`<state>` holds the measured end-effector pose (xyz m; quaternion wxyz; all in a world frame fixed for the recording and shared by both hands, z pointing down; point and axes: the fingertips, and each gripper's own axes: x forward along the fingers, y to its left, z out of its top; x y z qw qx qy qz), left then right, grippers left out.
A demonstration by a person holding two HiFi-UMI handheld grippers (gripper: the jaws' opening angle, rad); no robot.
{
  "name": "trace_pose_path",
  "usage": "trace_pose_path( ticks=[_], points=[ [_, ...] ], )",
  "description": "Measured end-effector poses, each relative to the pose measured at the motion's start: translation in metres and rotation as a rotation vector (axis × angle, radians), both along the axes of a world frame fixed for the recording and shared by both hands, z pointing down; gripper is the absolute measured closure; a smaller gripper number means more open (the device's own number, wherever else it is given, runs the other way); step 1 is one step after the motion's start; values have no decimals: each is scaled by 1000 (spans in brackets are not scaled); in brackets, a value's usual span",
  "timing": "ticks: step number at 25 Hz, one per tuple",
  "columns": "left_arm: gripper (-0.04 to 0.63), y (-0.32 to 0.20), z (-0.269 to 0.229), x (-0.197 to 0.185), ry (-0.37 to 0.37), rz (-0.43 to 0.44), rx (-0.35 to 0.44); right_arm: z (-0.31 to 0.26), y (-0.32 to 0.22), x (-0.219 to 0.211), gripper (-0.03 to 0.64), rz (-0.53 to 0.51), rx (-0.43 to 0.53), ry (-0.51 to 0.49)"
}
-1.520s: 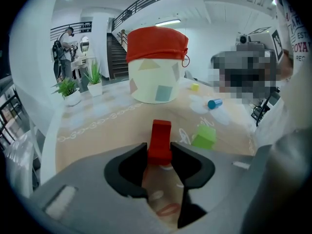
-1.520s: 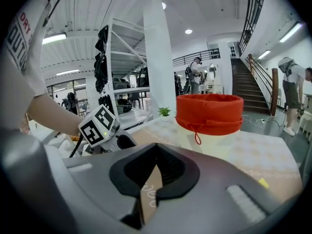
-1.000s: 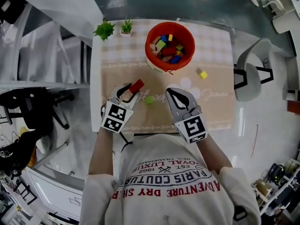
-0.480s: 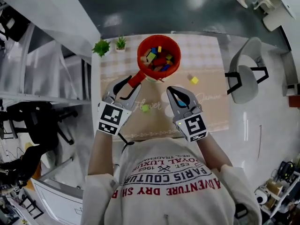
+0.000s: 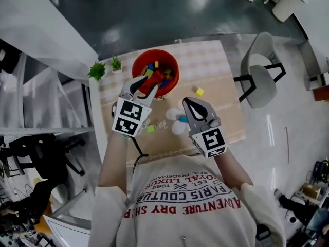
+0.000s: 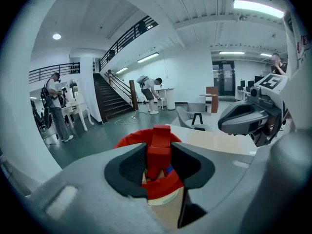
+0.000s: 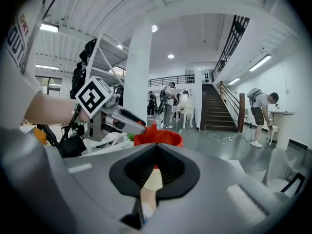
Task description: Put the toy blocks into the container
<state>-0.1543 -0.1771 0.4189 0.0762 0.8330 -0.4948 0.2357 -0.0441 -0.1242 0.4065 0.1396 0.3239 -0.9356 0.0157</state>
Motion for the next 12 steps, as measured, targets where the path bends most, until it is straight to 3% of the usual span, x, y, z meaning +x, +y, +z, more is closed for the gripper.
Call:
trace_pose_path(
  ticks=[6,12],
  points=[
    [437,-15,25,16,-21,21,-67,7,-7,20,615,47,-15,9],
    [436,-15,40,14,-27,-12,-107,8,-8,26,615,60,-9,12]
  ],
)
